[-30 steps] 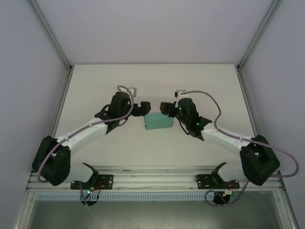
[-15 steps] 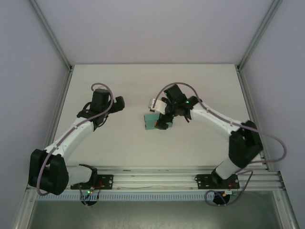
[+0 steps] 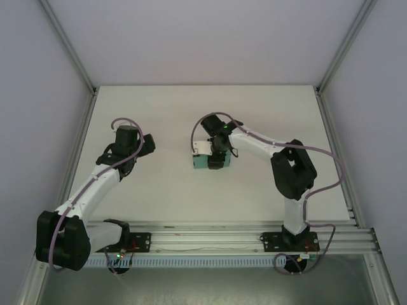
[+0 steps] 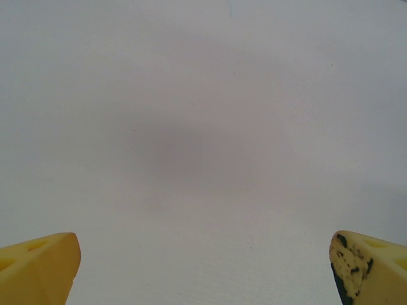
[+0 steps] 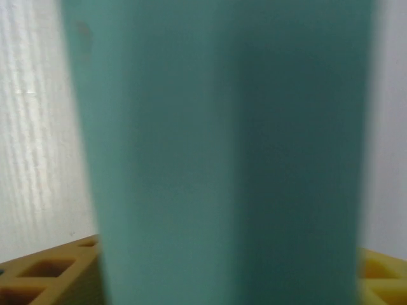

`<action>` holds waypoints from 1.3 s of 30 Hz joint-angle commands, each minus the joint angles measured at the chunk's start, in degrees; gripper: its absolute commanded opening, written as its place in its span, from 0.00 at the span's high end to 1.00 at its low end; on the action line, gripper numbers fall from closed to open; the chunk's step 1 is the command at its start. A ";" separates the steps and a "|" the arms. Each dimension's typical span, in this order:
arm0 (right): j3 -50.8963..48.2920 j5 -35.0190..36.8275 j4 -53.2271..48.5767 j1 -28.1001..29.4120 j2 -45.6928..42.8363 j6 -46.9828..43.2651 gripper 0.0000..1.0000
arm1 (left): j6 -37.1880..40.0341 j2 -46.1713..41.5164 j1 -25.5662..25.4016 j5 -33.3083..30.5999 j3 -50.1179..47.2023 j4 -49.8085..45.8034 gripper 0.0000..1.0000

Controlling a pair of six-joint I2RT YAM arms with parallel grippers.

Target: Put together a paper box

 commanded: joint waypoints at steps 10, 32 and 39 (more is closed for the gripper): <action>-11.51 26.03 32.45 2.24 -2.31 -2.85 0.55 | 0.32 -1.54 0.49 -7.31 -1.02 -0.99 0.00; -31.01 16.02 23.31 6.42 -29.11 13.18 0.00 | 10.85 -10.07 1.35 -12.71 -15.45 28.50 0.00; -42.37 15.82 42.44 -8.33 -44.02 43.74 0.00 | 16.78 -3.44 4.56 -11.21 -20.14 43.83 0.00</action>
